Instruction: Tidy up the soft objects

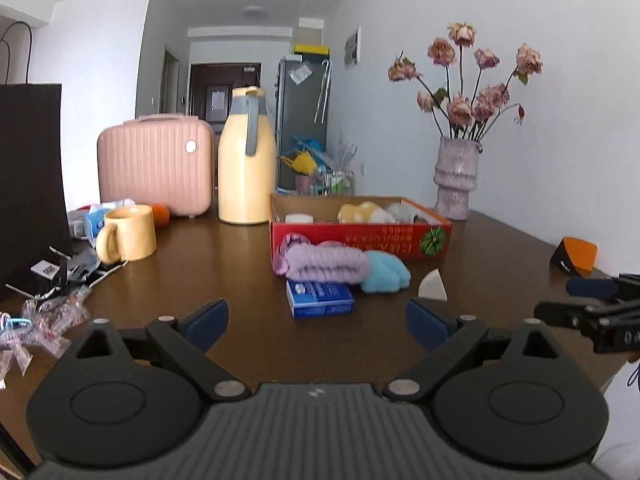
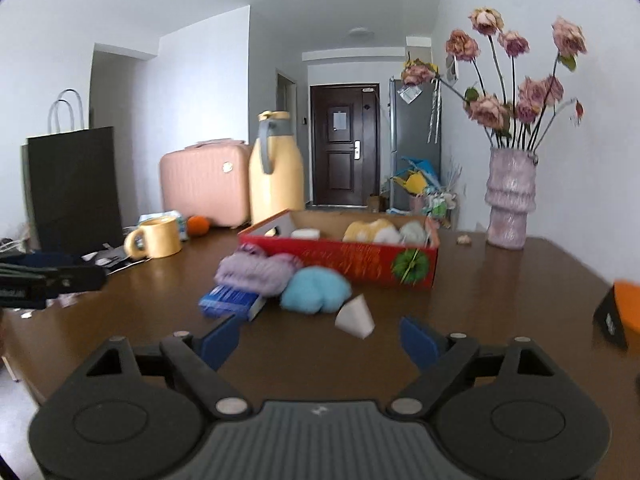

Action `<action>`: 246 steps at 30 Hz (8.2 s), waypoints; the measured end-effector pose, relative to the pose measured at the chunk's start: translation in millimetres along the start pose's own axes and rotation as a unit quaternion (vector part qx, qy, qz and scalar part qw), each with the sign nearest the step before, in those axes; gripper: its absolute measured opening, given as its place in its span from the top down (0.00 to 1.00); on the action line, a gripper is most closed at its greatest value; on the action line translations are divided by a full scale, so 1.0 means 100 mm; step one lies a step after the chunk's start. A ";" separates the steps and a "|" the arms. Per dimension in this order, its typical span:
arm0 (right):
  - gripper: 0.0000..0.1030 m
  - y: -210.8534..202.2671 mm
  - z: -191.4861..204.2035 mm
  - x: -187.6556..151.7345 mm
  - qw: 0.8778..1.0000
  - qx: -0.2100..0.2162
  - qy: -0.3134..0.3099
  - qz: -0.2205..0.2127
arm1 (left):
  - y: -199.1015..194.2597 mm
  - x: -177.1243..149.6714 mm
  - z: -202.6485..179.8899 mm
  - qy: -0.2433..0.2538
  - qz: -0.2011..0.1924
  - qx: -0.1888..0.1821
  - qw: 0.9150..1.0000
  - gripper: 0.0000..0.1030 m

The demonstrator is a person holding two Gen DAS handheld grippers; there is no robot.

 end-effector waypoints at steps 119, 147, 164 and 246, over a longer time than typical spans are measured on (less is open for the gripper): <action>0.74 3.76 -1.35 2.04 0.977 0.022 0.088 0.191 | 3.52 1.92 -0.15 0.019 0.159 0.003 0.987 0.67; 0.21 0.74 -0.48 1.32 0.999 -0.016 -0.030 -0.031 | 0.49 1.00 -0.11 -0.015 -0.057 0.022 0.998 0.08; 0.21 0.16 0.01 0.05 0.998 0.017 0.051 0.014 | 0.26 0.32 -0.04 0.006 -0.011 -0.004 1.000 0.04; 0.82 -0.03 -0.52 -0.55 0.984 0.013 0.160 0.079 | 0.74 -0.28 -0.99 -0.051 0.184 -0.252 0.949 0.50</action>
Point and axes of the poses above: each gripper's, at about its wrist camera, not at the fingertips, and y roughly the way its jaws point, z to its left, x to its top, the point moved 3 cm from there along y, roughly the way its jaws point, and after that the axes turned 14 degrees about x, right-handed, at the moved point
